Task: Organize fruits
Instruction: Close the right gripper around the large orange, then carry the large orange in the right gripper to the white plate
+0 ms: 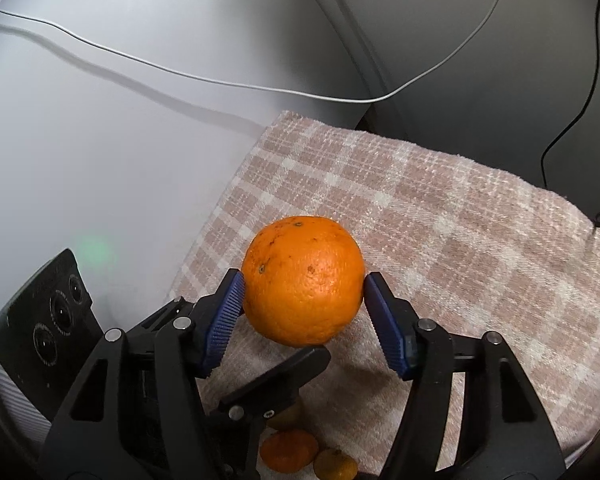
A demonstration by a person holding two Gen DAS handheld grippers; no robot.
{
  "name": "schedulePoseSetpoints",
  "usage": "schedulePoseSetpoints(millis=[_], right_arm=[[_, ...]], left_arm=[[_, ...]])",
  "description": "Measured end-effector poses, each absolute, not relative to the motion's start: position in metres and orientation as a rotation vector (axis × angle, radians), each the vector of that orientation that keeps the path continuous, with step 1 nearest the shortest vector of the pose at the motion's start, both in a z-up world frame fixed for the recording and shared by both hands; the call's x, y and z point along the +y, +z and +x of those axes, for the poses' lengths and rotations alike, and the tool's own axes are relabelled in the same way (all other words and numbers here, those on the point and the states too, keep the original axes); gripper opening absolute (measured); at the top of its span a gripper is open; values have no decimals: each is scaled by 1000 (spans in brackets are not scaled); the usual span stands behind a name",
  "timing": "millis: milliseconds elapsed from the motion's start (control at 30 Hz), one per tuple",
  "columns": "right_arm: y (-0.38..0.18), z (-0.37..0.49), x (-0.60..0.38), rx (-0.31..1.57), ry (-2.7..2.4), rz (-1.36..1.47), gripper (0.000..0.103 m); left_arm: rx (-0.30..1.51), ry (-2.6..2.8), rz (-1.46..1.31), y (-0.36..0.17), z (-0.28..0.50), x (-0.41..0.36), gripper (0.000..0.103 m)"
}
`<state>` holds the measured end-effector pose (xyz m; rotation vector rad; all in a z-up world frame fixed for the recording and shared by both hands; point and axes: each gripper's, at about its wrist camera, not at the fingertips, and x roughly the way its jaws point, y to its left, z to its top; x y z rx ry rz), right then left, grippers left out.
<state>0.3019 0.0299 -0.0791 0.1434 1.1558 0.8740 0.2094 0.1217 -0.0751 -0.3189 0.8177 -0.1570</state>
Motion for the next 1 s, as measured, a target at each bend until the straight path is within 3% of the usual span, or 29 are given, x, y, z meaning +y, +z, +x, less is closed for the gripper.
schedulePoseSetpoints(millis=[1000], right_arm=[[-26,241,-87,1047,810,169,65]], left_arm=[[751,-291,-239,-30,164,27,67]])
